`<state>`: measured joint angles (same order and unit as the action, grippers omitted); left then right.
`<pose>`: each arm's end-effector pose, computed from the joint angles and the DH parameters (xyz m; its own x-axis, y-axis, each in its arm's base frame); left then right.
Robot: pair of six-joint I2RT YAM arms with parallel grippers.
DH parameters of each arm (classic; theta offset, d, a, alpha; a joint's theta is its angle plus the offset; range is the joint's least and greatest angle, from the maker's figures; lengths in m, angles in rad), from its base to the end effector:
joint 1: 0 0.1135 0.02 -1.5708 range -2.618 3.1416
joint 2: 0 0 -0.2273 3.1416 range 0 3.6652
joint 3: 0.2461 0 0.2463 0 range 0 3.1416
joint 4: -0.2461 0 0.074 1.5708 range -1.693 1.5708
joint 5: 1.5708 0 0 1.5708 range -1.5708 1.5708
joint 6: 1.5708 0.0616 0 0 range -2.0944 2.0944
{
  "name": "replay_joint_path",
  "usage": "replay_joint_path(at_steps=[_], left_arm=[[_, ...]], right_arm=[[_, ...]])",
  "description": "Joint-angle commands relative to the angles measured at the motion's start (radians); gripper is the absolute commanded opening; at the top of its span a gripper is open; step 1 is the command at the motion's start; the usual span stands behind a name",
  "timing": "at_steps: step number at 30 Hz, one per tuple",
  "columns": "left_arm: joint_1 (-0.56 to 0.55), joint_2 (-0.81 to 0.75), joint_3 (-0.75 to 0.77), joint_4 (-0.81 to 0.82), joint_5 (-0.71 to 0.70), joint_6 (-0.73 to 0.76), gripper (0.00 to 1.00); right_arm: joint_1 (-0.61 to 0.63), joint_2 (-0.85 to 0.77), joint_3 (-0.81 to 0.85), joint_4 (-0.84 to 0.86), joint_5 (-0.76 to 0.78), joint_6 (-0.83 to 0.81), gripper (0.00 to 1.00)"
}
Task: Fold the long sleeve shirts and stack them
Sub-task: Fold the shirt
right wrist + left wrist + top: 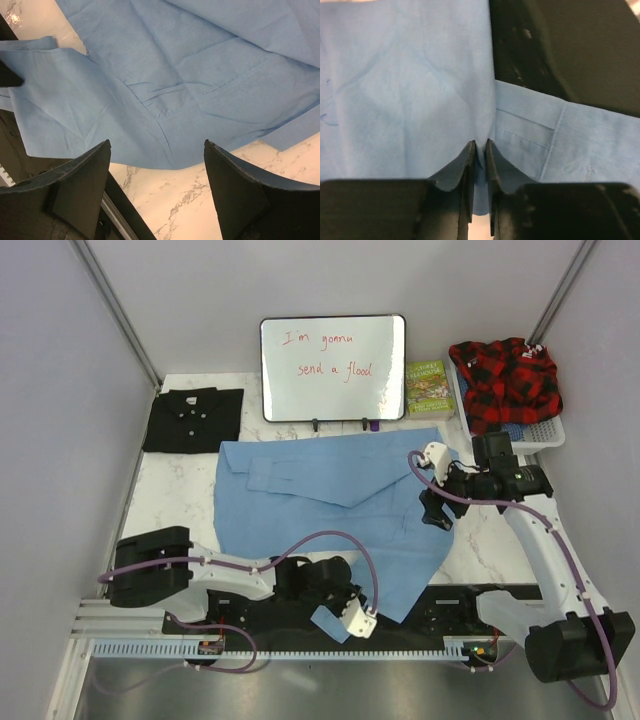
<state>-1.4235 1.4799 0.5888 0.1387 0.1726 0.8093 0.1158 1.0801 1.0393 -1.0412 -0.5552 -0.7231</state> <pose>0.0328 -0.2929 0.0997 0.6494 0.4813 -0.5887 0.7577 -0.4751 0.4474 0.2082 0.0569 0.2526 -0.4299 -0.6161 -0.6600 -0.8383 0.5439 0.0382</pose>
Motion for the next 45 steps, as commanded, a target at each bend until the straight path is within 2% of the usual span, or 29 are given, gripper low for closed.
replay_joint_path(at_steps=[1,2,7,13,19,24,26,33,39,41,42,44,45], left_arm=[[0.015,-0.055,0.045,0.064,-0.048,-0.053,0.08],[0.027,-0.073,0.061,0.046,-0.027,-0.080,0.02],[0.207,-0.113,0.225,-0.131,0.139,-0.295,0.02],[0.322,-0.079,0.335,-0.133,0.194,-0.461,0.02],[0.354,-0.082,0.375,-0.163,0.206,-0.530,0.02],[0.362,-0.078,0.404,-0.192,0.188,-0.535,0.02],[0.365,-0.076,0.419,-0.202,0.174,-0.542,0.02],[0.373,-0.069,0.444,-0.202,0.156,-0.565,0.02],[0.388,-0.064,0.474,-0.211,0.142,-0.585,0.02],[0.394,-0.063,0.483,-0.215,0.143,-0.599,0.02],[0.396,-0.063,0.485,-0.215,0.145,-0.601,0.02],[0.397,-0.067,0.485,-0.220,0.148,-0.604,0.02],[0.397,-0.072,0.485,-0.218,0.150,-0.608,0.02]], right_arm=[[-0.002,-0.092,-0.022,-0.023,-0.074,-0.032,0.83],[-0.002,-0.106,-0.022,-0.026,-0.086,-0.032,0.82],[-0.002,-0.216,0.020,-0.051,-0.190,-0.038,0.81],[-0.002,-0.250,0.080,-0.132,-0.253,-0.047,0.88],[-0.002,-0.276,0.024,-0.143,-0.268,-0.085,0.89],[-0.002,-0.203,0.001,-0.161,-0.308,-0.127,0.86],[0.001,-0.160,0.018,-0.216,-0.322,-0.198,0.85],[0.024,-0.072,0.008,-0.227,-0.304,-0.252,0.86],[0.056,-0.051,-0.001,-0.204,-0.304,-0.245,0.72],[0.065,-0.048,-0.004,-0.197,-0.308,-0.239,0.61],[0.068,-0.049,-0.008,-0.189,-0.307,-0.233,0.51],[0.073,-0.051,-0.012,-0.168,-0.298,-0.214,0.44],[0.074,-0.049,-0.013,-0.160,-0.296,-0.205,0.34]])
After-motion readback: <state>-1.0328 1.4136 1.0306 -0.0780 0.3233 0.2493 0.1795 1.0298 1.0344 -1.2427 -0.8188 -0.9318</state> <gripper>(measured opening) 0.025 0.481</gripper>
